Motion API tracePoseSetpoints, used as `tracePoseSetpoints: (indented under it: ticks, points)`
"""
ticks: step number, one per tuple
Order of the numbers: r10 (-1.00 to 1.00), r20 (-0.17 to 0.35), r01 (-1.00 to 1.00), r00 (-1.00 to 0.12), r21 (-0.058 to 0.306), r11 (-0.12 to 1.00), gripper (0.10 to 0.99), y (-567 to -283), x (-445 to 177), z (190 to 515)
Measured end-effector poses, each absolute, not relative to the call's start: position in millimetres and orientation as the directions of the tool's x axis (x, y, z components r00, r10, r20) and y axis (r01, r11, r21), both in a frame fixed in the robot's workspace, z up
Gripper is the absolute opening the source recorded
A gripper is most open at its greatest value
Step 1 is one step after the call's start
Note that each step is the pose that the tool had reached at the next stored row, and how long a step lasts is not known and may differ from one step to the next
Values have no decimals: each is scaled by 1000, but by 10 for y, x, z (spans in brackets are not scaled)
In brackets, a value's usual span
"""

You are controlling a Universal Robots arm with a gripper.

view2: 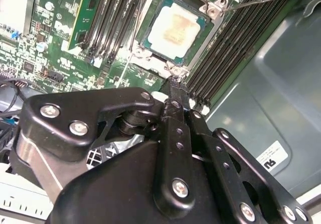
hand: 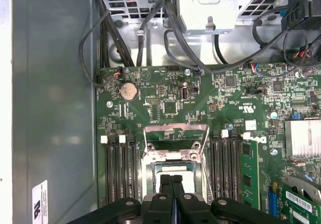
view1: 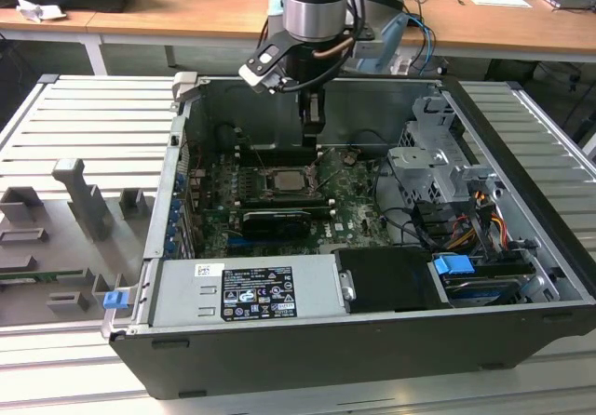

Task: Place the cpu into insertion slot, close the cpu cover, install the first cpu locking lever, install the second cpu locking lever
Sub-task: 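Close the cpu cover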

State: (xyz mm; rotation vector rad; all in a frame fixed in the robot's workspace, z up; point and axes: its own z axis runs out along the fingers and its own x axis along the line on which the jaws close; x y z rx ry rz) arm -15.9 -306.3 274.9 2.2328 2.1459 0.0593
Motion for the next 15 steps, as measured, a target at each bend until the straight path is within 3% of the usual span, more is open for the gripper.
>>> tracePoseSetpoints:
  ticks: [15]
  points:
    - [999,-3,998,40,58,-40,106,-3040,-53,2749]
